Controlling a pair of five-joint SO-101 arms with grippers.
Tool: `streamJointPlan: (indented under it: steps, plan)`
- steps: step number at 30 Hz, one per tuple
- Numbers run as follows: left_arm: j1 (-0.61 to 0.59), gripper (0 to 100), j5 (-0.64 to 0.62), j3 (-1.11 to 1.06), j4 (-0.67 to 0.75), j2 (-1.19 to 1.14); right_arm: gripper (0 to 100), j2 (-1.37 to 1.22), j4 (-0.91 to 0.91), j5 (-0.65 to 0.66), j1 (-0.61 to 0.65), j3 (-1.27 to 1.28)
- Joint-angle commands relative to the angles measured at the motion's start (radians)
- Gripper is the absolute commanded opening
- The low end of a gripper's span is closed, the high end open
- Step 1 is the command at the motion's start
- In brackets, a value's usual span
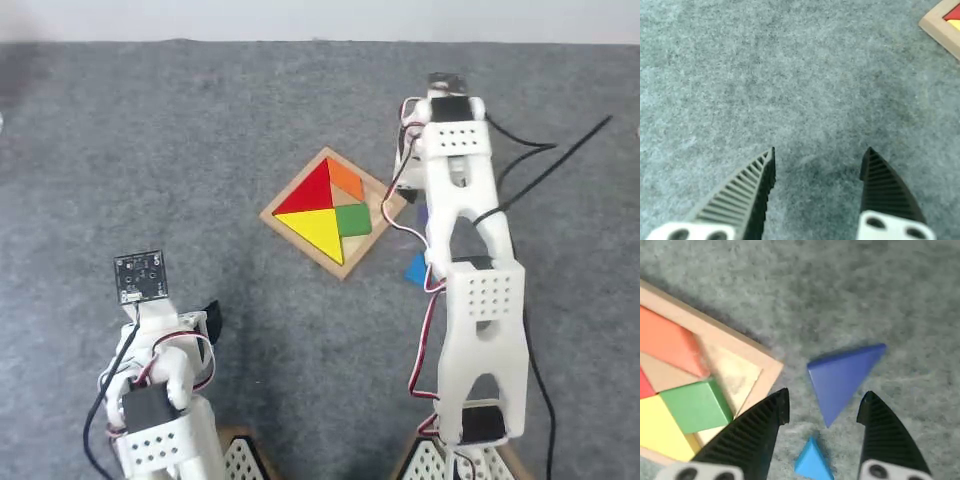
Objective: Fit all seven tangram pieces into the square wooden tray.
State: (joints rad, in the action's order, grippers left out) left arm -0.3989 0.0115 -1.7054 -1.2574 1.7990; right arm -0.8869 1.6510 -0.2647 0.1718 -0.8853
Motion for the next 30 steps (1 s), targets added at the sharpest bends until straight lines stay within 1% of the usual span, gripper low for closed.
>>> streamJointPlan:
  steps: [1,5,13,19,20,25,30]
  plan:
    - [-0.002,27,-0.008,0.022,-0.005,0.020,23.0,-0.012,-0.047,-0.014,-0.015,-0.026]
    - [-0.003,27,-0.008,0.022,-0.005,0.020,23.0,-0.036,-0.079,-0.014,-0.016,-0.026]
    - [-0.005,27,-0.008,0.022,-0.005,0.020,23.0,-0.039,-0.087,-0.006,-0.021,-0.026]
    - [-0.005,27,-0.008,0.022,-0.005,0.020,23.2,-0.038,-0.074,-0.005,-0.053,-0.026]
    - [-0.005,27,-0.008,0.022,-0.005,0.020,23.6,-0.038,-0.074,-0.005,-0.056,-0.026]
    - [-0.005,27,-0.008,0.022,-0.005,0.020,32.5,-0.038,-0.021,-0.011,-0.033,-0.026]
    - [-0.005,27,-0.008,0.022,-0.005,0.020,32.5,-0.039,-0.028,-0.018,-0.005,-0.023]
